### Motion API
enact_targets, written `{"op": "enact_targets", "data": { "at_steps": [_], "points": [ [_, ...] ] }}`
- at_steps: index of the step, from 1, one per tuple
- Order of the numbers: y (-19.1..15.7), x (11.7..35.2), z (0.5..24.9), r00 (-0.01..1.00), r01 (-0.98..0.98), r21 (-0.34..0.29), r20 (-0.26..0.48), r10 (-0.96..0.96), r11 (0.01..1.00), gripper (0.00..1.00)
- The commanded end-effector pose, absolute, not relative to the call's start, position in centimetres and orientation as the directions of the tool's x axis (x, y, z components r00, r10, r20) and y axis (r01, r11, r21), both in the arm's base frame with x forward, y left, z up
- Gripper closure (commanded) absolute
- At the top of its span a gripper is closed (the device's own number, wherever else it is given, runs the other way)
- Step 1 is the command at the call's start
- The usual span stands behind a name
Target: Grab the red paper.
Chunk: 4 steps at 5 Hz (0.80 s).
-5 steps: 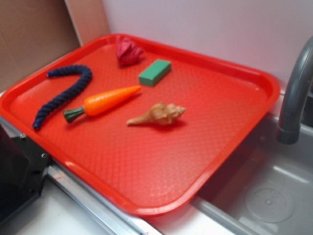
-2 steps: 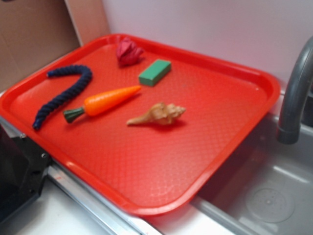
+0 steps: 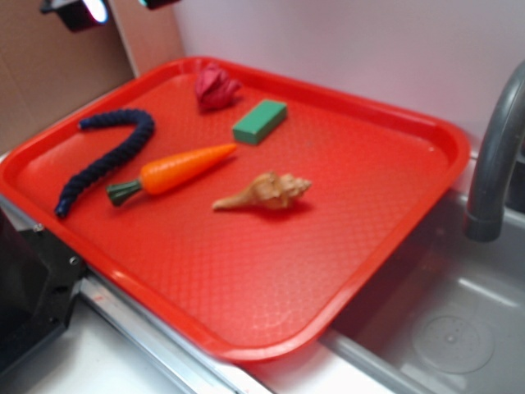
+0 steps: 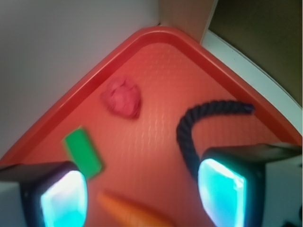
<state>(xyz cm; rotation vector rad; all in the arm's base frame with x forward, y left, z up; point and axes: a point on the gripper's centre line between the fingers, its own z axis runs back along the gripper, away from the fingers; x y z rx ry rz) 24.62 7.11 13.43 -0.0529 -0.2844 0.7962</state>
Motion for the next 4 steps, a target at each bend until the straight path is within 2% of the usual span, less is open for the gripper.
{"op": "enact_targets", "data": {
  "at_steps": [1, 2, 3, 4],
  "points": [
    [9.3, 28.9, 9.0, 0.617, -0.715, -0.152, 0.323, 0.718, 0.683, 0.0],
    [9.8, 30.4, 7.2, 0.637, -0.699, -0.169, 0.294, 0.712, 0.695, 0.0],
    [9.9, 31.7, 5.2, 0.664, -0.689, -0.142, 0.269, 0.697, 0.711, 0.0],
    [10.0, 31.9, 4.1, 0.668, -0.694, -0.091, 0.291, 0.686, 0.714, 0.0]
  ]
}}
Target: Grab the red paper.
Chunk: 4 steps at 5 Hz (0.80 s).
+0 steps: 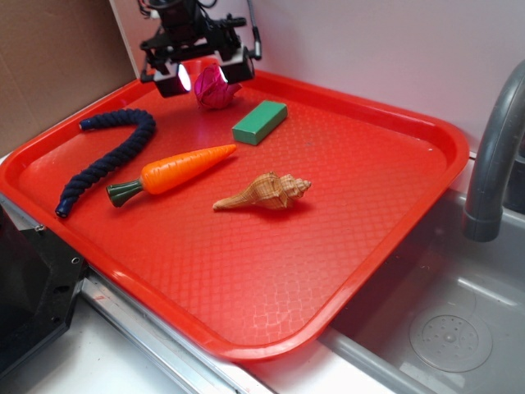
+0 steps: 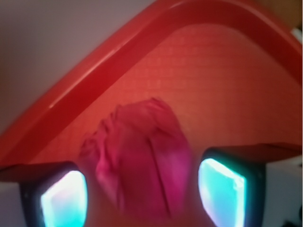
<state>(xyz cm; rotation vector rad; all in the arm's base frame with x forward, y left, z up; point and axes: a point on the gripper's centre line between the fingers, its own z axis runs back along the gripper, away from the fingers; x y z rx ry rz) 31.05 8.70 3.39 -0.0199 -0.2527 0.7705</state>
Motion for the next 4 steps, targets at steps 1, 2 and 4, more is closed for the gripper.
{"op": "enact_targets", "data": {
  "at_steps": [1, 2, 4],
  "points": [
    [9.9, 31.7, 3.5, 0.665, -0.701, -0.071, 0.293, 0.687, 0.71, 0.0],
    [9.6, 31.4, 3.7, 0.651, -0.711, -0.068, 0.309, 0.693, 0.699, 1.0],
    [9.1, 30.8, 4.6, 0.672, -0.693, -0.052, 0.314, 0.671, 0.719, 1.0]
  ]
}}
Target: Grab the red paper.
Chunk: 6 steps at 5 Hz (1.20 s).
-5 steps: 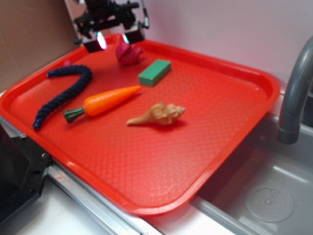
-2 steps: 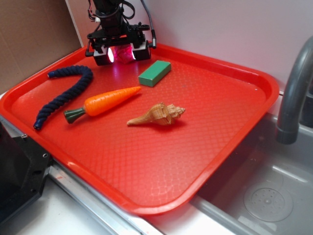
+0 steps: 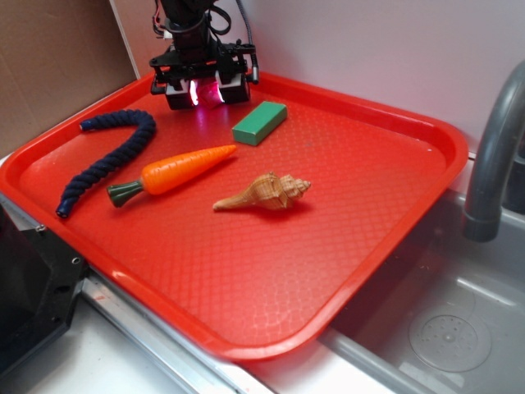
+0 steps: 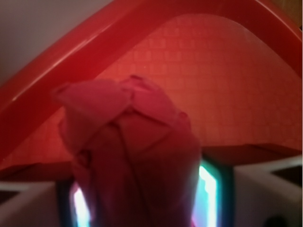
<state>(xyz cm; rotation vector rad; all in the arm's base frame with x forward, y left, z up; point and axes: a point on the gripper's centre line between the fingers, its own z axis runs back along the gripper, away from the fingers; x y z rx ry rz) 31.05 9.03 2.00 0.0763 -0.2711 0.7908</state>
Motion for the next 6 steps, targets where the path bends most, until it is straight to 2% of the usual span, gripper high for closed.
{"op": "enact_targets", "data": {
  "at_steps": [1, 2, 3, 4, 5, 6],
  "points": [
    [7.7, 29.5, 7.0, 0.764, -0.612, -0.025, 0.241, 0.599, 0.791, 1.0],
    [6.1, 27.7, 9.8, 0.832, -0.532, -0.04, 0.158, 0.531, 0.846, 1.0],
    [3.7, 24.1, 13.9, 0.896, -0.432, -0.072, 0.082, 0.437, 0.899, 1.0],
    [1.5, 20.5, 16.8, 0.928, -0.362, -0.106, 0.057, 0.369, 0.926, 1.0],
    [0.0, 17.3, 19.1, 0.951, -0.29, -0.135, 0.073, 0.301, 0.948, 1.0],
    [-0.5, 15.2, 20.1, 0.946, -0.282, -0.147, 0.122, 0.301, 0.948, 1.0]
  ]
}}
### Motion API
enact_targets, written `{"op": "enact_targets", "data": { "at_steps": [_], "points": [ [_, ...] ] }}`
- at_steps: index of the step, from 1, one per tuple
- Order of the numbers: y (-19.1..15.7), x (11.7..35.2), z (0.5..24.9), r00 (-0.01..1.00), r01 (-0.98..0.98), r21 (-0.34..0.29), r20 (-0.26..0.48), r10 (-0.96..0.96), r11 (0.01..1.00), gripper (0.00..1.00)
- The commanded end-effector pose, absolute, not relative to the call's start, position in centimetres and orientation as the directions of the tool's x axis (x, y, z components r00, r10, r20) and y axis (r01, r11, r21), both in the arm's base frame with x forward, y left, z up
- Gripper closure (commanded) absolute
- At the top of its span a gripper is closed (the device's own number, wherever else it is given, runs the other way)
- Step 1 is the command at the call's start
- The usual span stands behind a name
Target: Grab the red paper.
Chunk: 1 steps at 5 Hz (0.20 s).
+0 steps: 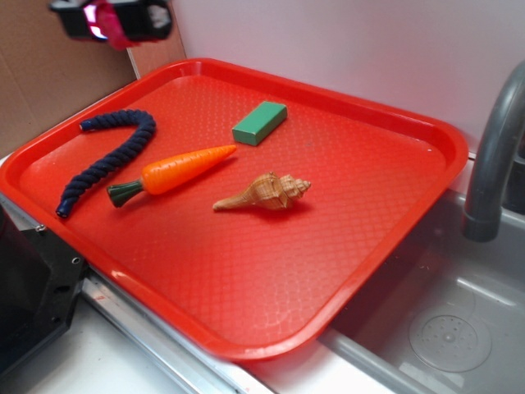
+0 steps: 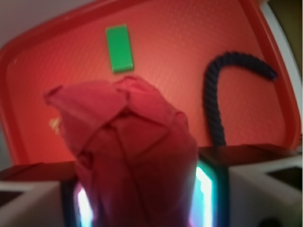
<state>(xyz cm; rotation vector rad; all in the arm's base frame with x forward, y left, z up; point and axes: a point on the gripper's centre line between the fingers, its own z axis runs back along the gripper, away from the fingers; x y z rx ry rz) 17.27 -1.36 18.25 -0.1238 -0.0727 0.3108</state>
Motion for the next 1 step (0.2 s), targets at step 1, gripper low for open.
{"op": "enact_targets", "data": {
  "at_steps": [1],
  "points": [
    [0.24, 16.83, 19.34, 0.936, -0.332, -0.1, 0.091, 0.341, 0.938, 1.0]
  ]
}}
